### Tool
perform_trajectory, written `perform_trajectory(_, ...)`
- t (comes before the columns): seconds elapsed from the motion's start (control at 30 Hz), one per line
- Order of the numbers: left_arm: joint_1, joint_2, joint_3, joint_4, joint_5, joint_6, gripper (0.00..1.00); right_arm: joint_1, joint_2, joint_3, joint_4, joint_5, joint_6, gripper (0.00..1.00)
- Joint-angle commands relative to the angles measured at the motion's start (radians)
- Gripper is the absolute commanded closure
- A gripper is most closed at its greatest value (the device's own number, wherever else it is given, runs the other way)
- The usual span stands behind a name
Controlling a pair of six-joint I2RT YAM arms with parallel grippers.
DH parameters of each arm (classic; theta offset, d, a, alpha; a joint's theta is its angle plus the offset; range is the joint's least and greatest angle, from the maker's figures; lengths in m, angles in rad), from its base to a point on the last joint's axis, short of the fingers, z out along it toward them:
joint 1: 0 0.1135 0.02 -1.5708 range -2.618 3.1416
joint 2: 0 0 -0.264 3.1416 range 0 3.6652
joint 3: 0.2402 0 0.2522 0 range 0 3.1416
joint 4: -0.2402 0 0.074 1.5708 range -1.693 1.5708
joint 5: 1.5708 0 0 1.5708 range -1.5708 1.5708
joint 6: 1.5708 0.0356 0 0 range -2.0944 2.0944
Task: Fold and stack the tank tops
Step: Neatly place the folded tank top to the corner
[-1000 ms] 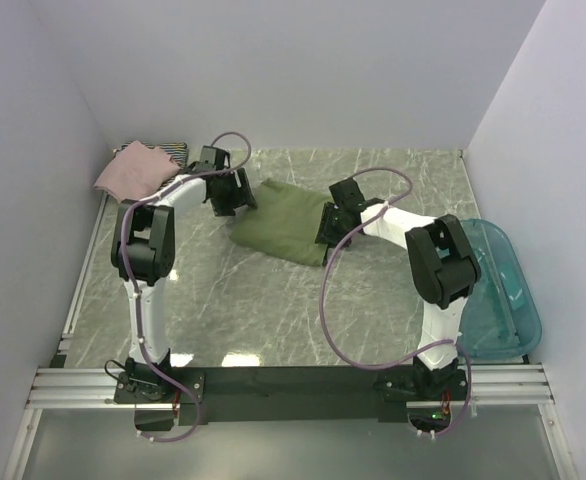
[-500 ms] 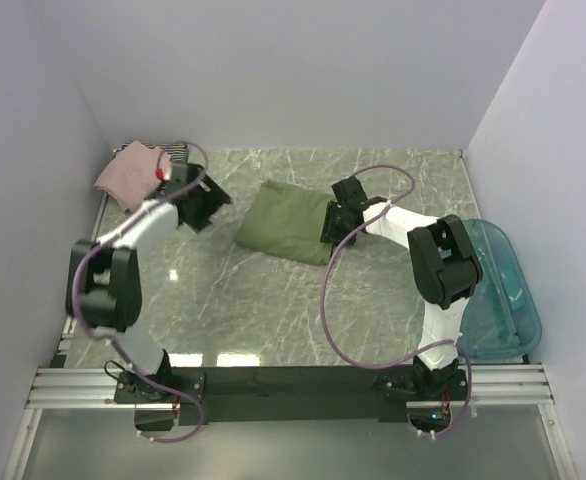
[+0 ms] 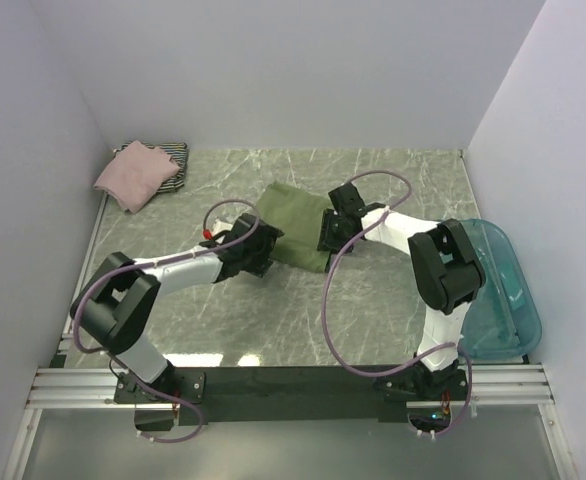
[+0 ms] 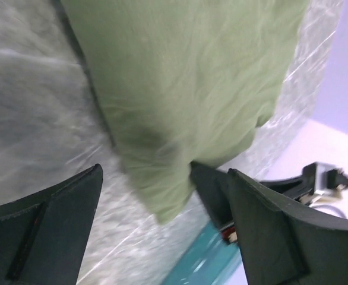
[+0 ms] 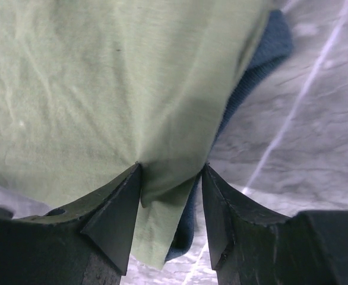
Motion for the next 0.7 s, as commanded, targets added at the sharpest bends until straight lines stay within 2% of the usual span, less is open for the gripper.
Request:
perform_trajectory(0.0,-0.009,0.045,0.015,0.116,-0.044,-0.142,0.10,0.021,-0.039,-0.014,-0.001,-0.033,0.006,0.48)
perform_trajectory(0.1,-0.031,0.079,0.035,0.039,-0.042,-0.161,0.11,0.027,-0.048,-0.026,0.008,-0.044,0.017,0.48)
perform_trajectory(0.23,-0.051,0.050,0.004,-0.007,-0.076,-0.198,0.13,0.037,-0.060,-0.046,0.031,-0.070,0.032,0.48)
perform_trajectory(0.67,-0.023,0.146,0.023,-0.028,-0.114,-0.138,0.19,0.051,-0.067,-0.054,0.042,-0.078,0.041,0.48)
